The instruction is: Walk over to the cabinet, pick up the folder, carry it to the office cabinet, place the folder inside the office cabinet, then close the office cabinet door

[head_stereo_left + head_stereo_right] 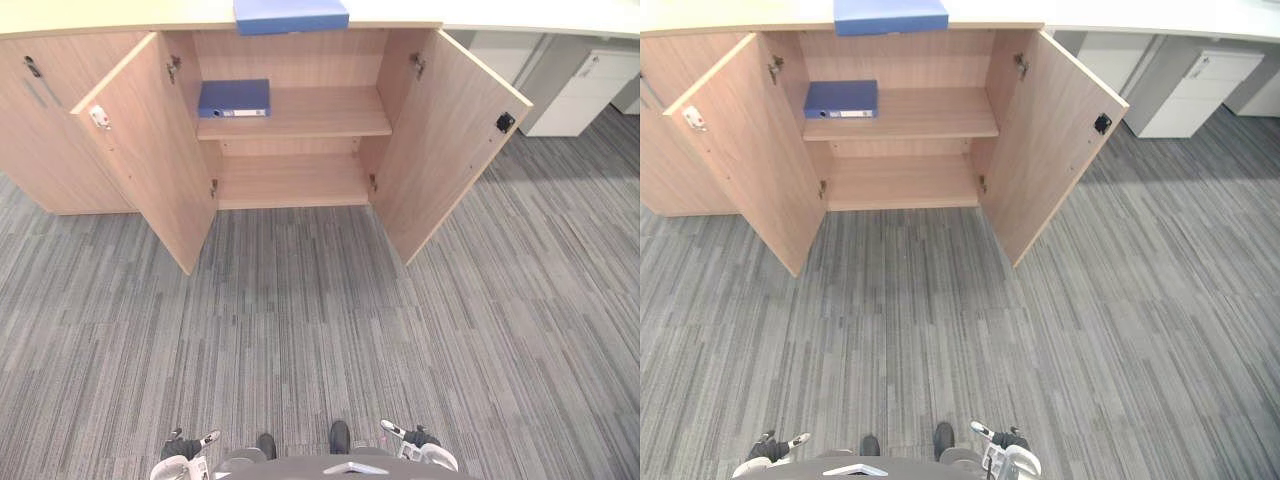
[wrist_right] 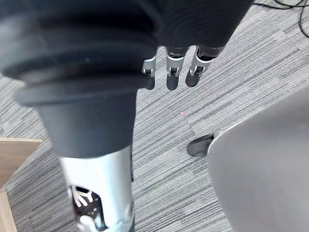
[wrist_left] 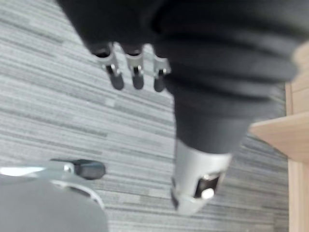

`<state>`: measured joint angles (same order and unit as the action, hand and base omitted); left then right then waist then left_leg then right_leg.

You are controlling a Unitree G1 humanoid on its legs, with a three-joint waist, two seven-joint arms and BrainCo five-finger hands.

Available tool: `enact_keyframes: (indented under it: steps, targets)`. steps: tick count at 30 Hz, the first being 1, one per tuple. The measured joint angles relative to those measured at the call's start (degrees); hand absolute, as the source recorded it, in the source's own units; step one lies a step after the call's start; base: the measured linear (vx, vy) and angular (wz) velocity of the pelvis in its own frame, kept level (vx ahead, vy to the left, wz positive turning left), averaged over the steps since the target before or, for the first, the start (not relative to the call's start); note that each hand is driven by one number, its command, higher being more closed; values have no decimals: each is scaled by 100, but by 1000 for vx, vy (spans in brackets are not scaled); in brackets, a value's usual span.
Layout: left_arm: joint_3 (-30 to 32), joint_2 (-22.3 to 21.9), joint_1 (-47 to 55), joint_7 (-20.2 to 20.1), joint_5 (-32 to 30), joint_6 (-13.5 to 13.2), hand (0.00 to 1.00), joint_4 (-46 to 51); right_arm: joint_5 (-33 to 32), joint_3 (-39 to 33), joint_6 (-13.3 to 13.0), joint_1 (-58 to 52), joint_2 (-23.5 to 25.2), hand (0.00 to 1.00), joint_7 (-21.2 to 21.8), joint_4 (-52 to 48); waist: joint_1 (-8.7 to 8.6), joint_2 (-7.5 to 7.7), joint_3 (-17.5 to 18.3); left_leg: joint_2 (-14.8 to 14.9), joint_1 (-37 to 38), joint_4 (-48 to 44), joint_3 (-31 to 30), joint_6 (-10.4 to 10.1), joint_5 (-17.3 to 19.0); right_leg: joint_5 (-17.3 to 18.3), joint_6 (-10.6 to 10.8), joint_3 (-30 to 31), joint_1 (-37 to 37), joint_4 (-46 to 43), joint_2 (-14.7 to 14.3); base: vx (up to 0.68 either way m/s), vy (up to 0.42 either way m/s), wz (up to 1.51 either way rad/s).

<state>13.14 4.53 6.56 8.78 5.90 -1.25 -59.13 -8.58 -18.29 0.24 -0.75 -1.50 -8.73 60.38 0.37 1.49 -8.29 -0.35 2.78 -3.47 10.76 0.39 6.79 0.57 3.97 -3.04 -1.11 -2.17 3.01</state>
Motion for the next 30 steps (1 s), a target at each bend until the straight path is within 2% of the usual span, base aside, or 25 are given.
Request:
enact_keyframes:
  steps: [2,3,4,5,8,10,12,13,14,15,16,18,19,20,22,23,25,27,29,30]
  targets:
    - [-123,7,-49,-44,1,-2,0,10,-2,3,-1,9,4,0,3,-126,-1,-22,-134,23,-122,-448,47,61,341,455,176,16,-413,-1101,80,55,57,-18]
    - [-163,12,-64,-44,1,-1,0,7,-2,9,-2,21,6,0,5,-147,1,-38,-168,33,-116,-524,54,71,399,507,206,-26,-544,-1415,93,44,60,-14]
    - [-213,12,-78,-44,1,-1,0,6,-2,10,-5,64,7,0,7,-216,-14,-91,-216,66,-62,-582,58,98,476,528,224,-148,-832,-2092,123,96,82,-1]
    - [-212,16,-110,-42,1,0,0,5,-4,12,-7,85,13,0,7,-316,-49,-83,-278,65,99,-555,32,147,511,593,203,-306,-1149,-2841,215,145,81,4]
    - [-209,49,-167,-40,2,1,0,3,-2,64,-30,119,7,0,7,-324,-40,-69,-350,93,398,-483,-11,180,630,1133,79,-729,-1440,-3387,333,190,28,7]
    - [-210,54,-202,-40,1,2,0,-7,-2,151,-48,174,0,0,11,-330,-106,-73,-352,181,576,-285,-88,130,663,1190,38,-1034,-1714,-3020,265,323,-49,20]
    - [-250,-10,-285,-42,1,5,0,-14,2,189,-46,296,-16,0,13,-335,-252,-119,-391,312,771,-102,-280,-58,771,787,-175,-1035,-1927,-2050,33,419,-139,46]
    - [-266,-18,-298,-46,1,5,0,-16,-1,185,-47,293,-14,0,14,-337,-269,-106,-396,314,854,-77,-325,-140,820,659,-222,-1010,-1927,-1907,1,402,-168,45]
    - [-265,-43,-291,-59,1,2,0,-16,-2,178,-48,268,-17,0,11,-335,-273,-95,-391,315,1019,-30,-371,-277,906,512,-358,-978,-1876,-1825,-2,352,-163,37]
    - [-235,-77,-283,-68,1,0,0,-16,-5,172,-54,254,-18,0,13,-345,-290,-98,-385,331,1120,-41,-411,-371,973,223,-457,-953,-1840,-1890,8,375,-178,40]
    - [-186,-214,-298,-77,2,-5,0,-8,3,163,-53,295,-39,0,28,-372,-309,-217,-358,534,1200,-208,-431,-464,1015,350,-515,-1060,-1773,-2087,-85,480,-236,29]
    - [-53,-381,-332,-97,23,-32,0,46,18,172,-47,306,-65,0,61,-401,-241,-309,-367,701,670,-1352,-372,-535,1005,579,-656,-1128,-1647,-2054,-173,521,-272,18]
    - [188,-491,-348,-96,32,-28,0,127,13,184,-30,276,-90,0,57,-509,-241,-403,-421,945,119,-2679,-314,-585,897,647,-703,-1164,-1337,-1852,-283,479,-246,9]
    - [353,-562,-317,-98,66,-32,0,223,7,186,-9,220,-97,0,50,-572,-223,-455,-449,1136,-196,-3604,-248,-610,871,673,-742,-1168,-1028,-1642,-397,587,-268,5]
    - [493,-586,-308,-143,129,-45,0,412,-3,242,-8,91,-71,0,48,-617,-148,-402,-517,1458,-611,-4896,36,-601,932,766,-857,-1091,-237,-1284,-525,437,-180,-15]
    - [492,-584,-318,-158,129,-76,0,494,-5,240,-8,58,-40,0,44,-638,-54,-347,-534,1551,-888,-5079,217,-582,954,799,-865,-1013,52,-1127,-528,352,-145,-26]
    - [493,-598,-337,-167,125,-102,0,610,-6,237,-7,51,-8,0,40,-712,-14,-319,-523,1606,-1392,-4898,403,-507,997,826,-846,-935,313,-881,-527,332,-89,-34]
    - [591,-693,-365,-167,123,-112,0,647,-7,207,-4,33,31,0,3,-787,28,-328,-527,1564,-1797,-4311,565,-483,1009,846,-801,-848,565,-658,-486,294,10,-29]
    - [589,-706,-395,-161,118,-117,0,664,-7,125,-9,-65,71,0,-12,-823,115,-312,-521,1339,-1883,-2977,638,-459,871,969,-590,-817,930,-485,-379,302,86,-17]
    - [589,-712,-394,-160,118,-119,0,664,-7,126,-8,-78,71,0,-14,-824,128,-314,-517,1283,-1877,-2654,624,-452,761,1018,-515,-803,1006,-455,-351,297,155,-15]
